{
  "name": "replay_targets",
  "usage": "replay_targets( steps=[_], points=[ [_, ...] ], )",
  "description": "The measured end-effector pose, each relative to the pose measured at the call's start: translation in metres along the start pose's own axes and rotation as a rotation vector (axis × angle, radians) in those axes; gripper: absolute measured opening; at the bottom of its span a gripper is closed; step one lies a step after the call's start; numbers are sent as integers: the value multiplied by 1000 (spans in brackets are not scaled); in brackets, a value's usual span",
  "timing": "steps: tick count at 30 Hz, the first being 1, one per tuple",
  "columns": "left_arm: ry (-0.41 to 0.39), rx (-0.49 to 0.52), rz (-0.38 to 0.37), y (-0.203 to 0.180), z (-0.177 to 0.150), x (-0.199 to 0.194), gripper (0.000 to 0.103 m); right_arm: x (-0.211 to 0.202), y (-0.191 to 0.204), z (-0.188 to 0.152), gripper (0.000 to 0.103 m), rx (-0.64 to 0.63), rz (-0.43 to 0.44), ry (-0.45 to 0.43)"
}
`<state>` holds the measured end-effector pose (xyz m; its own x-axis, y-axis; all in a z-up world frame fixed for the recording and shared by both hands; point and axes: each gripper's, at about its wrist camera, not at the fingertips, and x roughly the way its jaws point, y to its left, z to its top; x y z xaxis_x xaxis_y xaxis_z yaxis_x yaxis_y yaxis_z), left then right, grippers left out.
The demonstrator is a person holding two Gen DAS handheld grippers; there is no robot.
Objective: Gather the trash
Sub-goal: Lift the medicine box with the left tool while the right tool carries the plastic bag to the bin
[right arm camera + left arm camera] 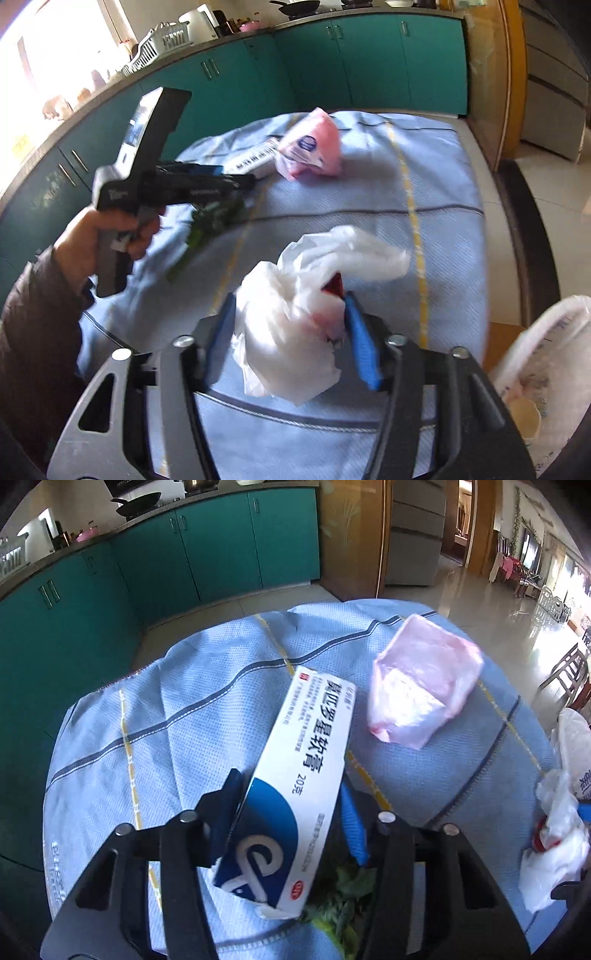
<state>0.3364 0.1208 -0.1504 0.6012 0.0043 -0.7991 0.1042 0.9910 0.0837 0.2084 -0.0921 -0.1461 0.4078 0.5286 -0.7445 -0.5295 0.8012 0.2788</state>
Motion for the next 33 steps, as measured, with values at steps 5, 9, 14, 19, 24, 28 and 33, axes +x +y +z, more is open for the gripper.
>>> replay_targets(
  steps=[5, 9, 14, 19, 24, 28, 33],
  points=[
    [-23, -22, 8, -2, -19, -40, 48, 0, 0, 4, 91, -10, -63, -30],
    [-55, -32, 10, -14, -37, -79, 48, 7, 8, 6, 91, -38, -102, -45],
    [-25, -35, -15, -32, -74, -100, 48, 6, 12, 3, 42, -54, -37, -34],
    [33, -21, -73, -48, -109, -102, 48, -17, 20, -6, 39, -75, 116, -23],
    [26, 1, -87, -52, -119, -106, 66, -29, 11, -14, 85, -75, -7, -57],
    [59, 1, -52, -53, -117, -94, 68, -27, 2, -13, 90, -42, -75, -59],
    [82, -4, -47, -56, -118, -84, 60, -6, 22, -19, 93, -143, -130, 0]
  ],
)
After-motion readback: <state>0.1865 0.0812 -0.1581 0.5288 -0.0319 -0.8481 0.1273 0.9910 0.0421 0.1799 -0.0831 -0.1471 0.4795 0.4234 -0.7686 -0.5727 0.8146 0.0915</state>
